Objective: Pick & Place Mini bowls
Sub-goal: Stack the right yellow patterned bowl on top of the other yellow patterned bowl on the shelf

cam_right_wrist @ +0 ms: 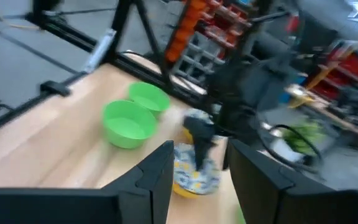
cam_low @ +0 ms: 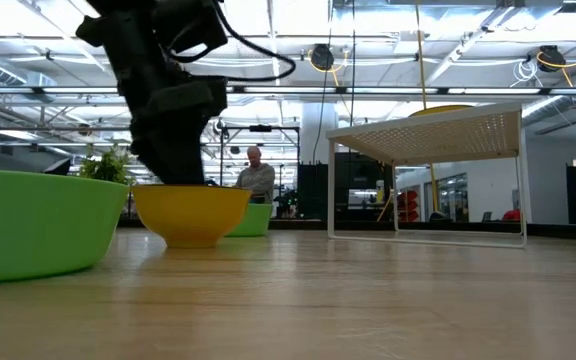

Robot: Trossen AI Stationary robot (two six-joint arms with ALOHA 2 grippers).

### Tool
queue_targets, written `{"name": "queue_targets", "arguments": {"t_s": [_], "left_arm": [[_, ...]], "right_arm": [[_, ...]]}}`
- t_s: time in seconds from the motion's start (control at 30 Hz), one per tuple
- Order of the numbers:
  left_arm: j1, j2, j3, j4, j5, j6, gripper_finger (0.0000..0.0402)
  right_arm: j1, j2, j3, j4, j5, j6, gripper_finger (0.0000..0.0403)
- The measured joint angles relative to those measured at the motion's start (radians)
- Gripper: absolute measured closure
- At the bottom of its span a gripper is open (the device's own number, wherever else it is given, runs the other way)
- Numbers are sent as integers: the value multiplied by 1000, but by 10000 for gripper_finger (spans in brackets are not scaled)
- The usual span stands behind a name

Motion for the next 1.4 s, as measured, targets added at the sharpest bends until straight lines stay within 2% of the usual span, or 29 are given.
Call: {"name": "queue_targets", "arguments": {"t_s": [0.2,0.27,0.4,0.5,0.67,0.87,1.0,1.13,1.4], "left_arm": [[-2,0,0,31,9,1,55],[-1,0,0,12,9,1,55],[-1,0,0,-22,9,-6,55],[-1,0,0,-30,27,-49,55],[0,0,0,-59,114,-79,55],[-3,1,0,-56,108,-187,55],[-9,1,0,-65,52,-219,55],[2,1,0,-135,46,-326,55],[6,1,0,-182,55,-302,55]], "right_arm": [[80,-151,16,0,295,-46,264],[106,-213,17,-28,340,-66,264],[129,-308,10,-113,324,-50,264],[129,-351,-45,-141,304,-33,264],[129,-383,-87,-58,304,-99,264],[129,-369,-87,-18,299,-138,264],[129,-354,-87,31,300,-221,264],[128,-338,-87,87,301,-276,264],[128,-316,-87,87,301,-292,264]]}}
